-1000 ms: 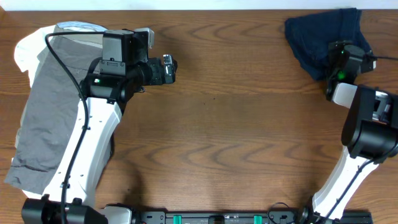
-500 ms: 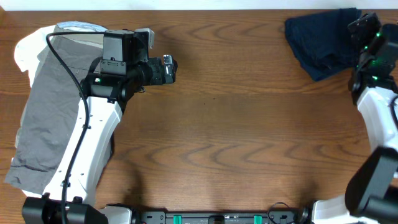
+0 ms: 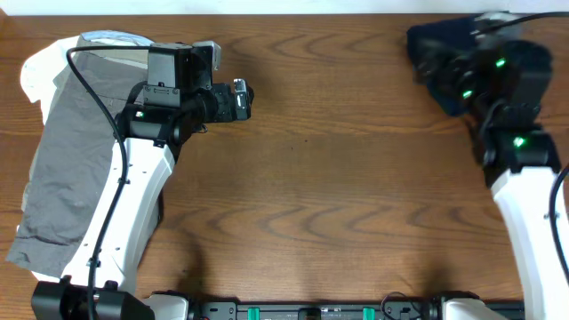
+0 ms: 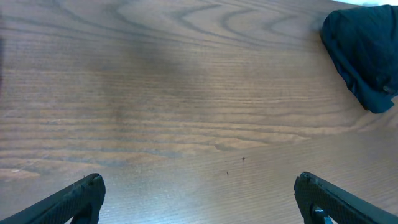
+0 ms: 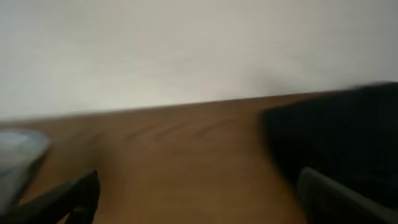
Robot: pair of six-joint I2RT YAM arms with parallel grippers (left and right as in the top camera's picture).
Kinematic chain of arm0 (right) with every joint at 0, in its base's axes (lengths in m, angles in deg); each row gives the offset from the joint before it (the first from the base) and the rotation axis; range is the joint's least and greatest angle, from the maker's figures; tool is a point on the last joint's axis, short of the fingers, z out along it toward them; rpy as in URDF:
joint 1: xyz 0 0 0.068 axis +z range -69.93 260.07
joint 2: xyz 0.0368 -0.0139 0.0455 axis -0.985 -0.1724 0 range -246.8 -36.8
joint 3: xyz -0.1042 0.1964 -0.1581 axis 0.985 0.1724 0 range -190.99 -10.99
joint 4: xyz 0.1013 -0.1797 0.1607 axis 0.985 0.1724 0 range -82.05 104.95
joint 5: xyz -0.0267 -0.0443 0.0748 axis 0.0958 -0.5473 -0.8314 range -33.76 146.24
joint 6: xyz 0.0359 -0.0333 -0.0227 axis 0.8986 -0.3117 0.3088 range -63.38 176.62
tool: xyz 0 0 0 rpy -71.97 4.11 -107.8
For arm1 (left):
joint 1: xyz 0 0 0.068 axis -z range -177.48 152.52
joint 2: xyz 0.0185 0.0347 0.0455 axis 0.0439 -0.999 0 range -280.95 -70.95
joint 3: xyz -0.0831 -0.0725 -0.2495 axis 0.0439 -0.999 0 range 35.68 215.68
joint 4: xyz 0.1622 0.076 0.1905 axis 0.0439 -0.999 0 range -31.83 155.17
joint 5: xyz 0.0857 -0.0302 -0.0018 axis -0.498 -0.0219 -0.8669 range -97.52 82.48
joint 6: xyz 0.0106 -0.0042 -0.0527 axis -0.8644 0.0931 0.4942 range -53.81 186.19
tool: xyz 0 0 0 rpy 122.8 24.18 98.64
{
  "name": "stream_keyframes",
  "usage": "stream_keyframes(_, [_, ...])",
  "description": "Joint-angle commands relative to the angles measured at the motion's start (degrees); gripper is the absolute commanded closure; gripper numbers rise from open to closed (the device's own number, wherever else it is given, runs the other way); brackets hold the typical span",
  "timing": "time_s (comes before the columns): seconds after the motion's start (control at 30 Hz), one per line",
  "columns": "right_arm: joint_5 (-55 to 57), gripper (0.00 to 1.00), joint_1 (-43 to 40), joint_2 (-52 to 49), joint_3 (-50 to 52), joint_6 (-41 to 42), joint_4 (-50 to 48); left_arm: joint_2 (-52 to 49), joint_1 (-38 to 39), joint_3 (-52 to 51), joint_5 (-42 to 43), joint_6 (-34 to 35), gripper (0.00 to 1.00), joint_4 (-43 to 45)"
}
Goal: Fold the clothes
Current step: 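Release the shorts and pull the right gripper back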
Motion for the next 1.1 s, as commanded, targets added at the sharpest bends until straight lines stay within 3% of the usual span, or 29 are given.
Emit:
stream_keyframes(0.0, [-5.01,0.01,6.58,2.75,-0.07,-2.45,2.71,-0.42,-0.24,-0.44,-0.5,-0.33,0.02,-0.02])
stream_keyframes(0.2, [-6.86,0.01,15.13,3.06,-0.07,-2.23,6.58,-0.42,-0.24,-0.44,-0.5,-0.33,0.02,-0.04])
stream_keyframes(0.37, [-6.38,0.01,17.14,3.02,-0.07,-2.64,13.0,-0.42,-0.24,-0.44,-0.5,-0.33,0.02,-0.04])
stream_keyframes(0.7, [7.21,0.01,13.05,7.98,-0.07,-6.21,26.93,-0.42,-0.24,-0.44,-0.5,-0.33,0.02,-0.04])
stream_keyframes(0.83, [7.76,0.01,10.25,14.27,-0.04,-10.93,27.65,-0.42,-0.24,-0.44,-0.5,-0.33,0.02,-0.04])
stream_keyframes(1.07, [7.78,0.01,3.21,25.9,3.17,-11.5,25.03,-0.42,-0.24,-0.44,-0.5,-0.33,0.02,-0.04])
